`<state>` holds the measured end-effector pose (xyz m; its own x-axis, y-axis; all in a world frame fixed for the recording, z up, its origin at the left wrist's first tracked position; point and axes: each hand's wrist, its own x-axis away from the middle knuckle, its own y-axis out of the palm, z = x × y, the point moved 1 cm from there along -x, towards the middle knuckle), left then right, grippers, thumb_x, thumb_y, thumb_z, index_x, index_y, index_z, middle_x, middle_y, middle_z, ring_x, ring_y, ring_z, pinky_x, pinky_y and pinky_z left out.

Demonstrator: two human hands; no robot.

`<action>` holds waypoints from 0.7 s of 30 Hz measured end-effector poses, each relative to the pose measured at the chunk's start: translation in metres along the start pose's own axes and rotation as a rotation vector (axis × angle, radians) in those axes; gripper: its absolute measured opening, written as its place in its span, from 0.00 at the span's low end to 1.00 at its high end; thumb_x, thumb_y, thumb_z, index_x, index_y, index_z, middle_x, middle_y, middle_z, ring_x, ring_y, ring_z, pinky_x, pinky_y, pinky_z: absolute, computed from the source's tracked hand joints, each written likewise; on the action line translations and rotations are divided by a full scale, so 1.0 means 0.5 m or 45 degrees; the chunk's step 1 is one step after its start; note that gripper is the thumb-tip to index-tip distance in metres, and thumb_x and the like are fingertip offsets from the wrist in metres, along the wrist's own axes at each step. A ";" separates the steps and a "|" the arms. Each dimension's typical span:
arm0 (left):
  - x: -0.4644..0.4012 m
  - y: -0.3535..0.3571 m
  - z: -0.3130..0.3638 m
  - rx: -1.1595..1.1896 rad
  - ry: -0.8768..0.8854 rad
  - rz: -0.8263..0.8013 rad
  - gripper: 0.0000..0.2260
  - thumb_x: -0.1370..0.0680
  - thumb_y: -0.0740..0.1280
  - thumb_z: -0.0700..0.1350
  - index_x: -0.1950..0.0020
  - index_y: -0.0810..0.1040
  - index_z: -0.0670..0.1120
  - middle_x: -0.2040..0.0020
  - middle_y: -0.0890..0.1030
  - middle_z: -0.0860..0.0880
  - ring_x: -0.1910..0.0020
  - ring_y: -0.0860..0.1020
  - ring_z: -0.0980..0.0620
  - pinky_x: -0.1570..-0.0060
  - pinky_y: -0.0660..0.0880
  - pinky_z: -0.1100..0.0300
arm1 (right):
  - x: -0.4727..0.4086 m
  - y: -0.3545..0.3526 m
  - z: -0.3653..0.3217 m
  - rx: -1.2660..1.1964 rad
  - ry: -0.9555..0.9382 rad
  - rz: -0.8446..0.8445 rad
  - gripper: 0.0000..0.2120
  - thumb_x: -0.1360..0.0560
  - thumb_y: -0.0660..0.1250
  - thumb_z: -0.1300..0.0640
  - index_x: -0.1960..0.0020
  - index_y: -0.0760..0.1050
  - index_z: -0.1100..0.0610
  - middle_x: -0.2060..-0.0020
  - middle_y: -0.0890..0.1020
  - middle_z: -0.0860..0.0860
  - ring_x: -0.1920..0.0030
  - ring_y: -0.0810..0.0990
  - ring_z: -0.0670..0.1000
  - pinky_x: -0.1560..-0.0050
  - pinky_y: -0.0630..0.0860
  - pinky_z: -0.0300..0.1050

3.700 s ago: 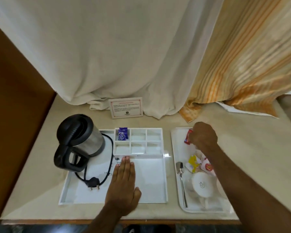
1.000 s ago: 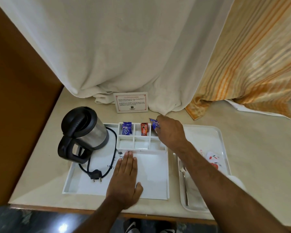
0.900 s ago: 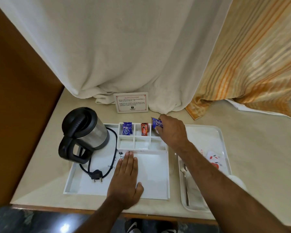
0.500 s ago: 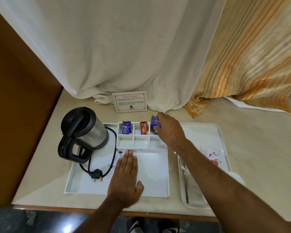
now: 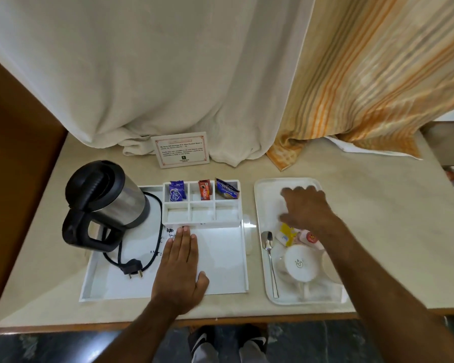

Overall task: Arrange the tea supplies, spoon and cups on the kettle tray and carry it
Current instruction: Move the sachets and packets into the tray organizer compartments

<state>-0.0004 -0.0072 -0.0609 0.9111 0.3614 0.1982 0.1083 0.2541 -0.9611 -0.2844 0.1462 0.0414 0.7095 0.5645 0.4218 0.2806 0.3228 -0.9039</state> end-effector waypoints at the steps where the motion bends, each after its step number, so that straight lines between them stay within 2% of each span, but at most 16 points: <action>1: 0.000 0.000 0.000 0.003 -0.001 0.002 0.39 0.25 0.54 0.58 0.21 0.44 0.40 0.20 0.43 0.38 0.21 0.40 0.42 0.24 0.50 0.41 | 0.010 0.009 0.020 0.052 0.009 -0.124 0.28 0.32 0.71 0.45 0.36 0.70 0.51 0.42 0.78 0.53 0.40 0.73 0.59 0.41 0.68 0.53; 3: -0.002 -0.001 0.000 -0.005 -0.006 -0.003 0.39 0.25 0.54 0.58 0.21 0.44 0.40 0.20 0.43 0.38 0.21 0.40 0.42 0.24 0.50 0.41 | 0.023 0.030 0.031 -0.015 -0.022 -0.198 0.26 0.37 0.75 0.48 0.41 0.73 0.50 0.46 0.80 0.50 0.43 0.75 0.55 0.44 0.69 0.49; 7: -0.001 -0.001 -0.001 -0.003 -0.013 -0.004 0.39 0.25 0.55 0.57 0.21 0.44 0.40 0.20 0.43 0.39 0.21 0.40 0.42 0.24 0.52 0.41 | 0.027 0.043 0.010 -0.214 -0.049 -0.210 0.18 0.37 0.75 0.56 0.49 0.77 0.48 0.49 0.81 0.48 0.48 0.79 0.52 0.53 0.75 0.44; 11: 0.000 -0.001 0.001 0.017 0.009 0.007 0.39 0.26 0.56 0.56 0.21 0.45 0.39 0.20 0.44 0.38 0.21 0.41 0.41 0.25 0.52 0.40 | 0.021 0.030 0.004 -0.158 -0.061 -0.202 0.10 0.34 0.72 0.56 0.53 0.79 0.50 0.50 0.82 0.49 0.49 0.80 0.52 0.57 0.71 0.43; 15: -0.003 -0.003 0.003 0.033 0.008 0.002 0.40 0.26 0.57 0.57 0.21 0.44 0.39 0.20 0.43 0.38 0.21 0.40 0.42 0.24 0.51 0.41 | 0.049 -0.036 -0.008 -0.250 -0.041 0.070 0.02 0.31 0.71 0.53 0.59 0.79 0.48 0.56 0.81 0.44 0.51 0.80 0.49 0.63 0.68 0.40; 17: -0.001 -0.005 0.003 0.044 0.003 0.022 0.40 0.26 0.58 0.57 0.21 0.46 0.38 0.20 0.45 0.37 0.21 0.41 0.42 0.24 0.49 0.42 | 0.068 -0.080 -0.058 -0.463 -0.137 0.239 0.05 0.32 0.73 0.48 0.63 0.78 0.47 0.63 0.81 0.43 0.59 0.79 0.47 0.68 0.66 0.40; 19: -0.001 -0.007 0.006 0.049 0.017 0.033 0.41 0.27 0.59 0.56 0.21 0.48 0.37 0.20 0.46 0.37 0.21 0.42 0.41 0.25 0.46 0.44 | 0.084 -0.110 -0.136 -0.687 -0.295 0.426 0.07 0.33 0.72 0.44 0.62 0.79 0.47 0.68 0.81 0.44 0.65 0.77 0.46 0.69 0.69 0.41; 21: -0.002 -0.007 0.003 0.040 0.026 0.039 0.41 0.27 0.59 0.56 0.22 0.48 0.37 0.20 0.47 0.36 0.21 0.42 0.41 0.25 0.45 0.44 | 0.078 -0.117 -0.232 -0.723 -0.406 0.532 0.04 0.31 0.71 0.48 0.59 0.80 0.47 0.66 0.83 0.46 0.63 0.79 0.50 0.66 0.72 0.43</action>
<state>-0.0026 -0.0070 -0.0572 0.9218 0.3508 0.1647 0.0683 0.2712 -0.9601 -0.1980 0.0611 0.1027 0.6328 0.7733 -0.0399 0.3804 -0.3554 -0.8538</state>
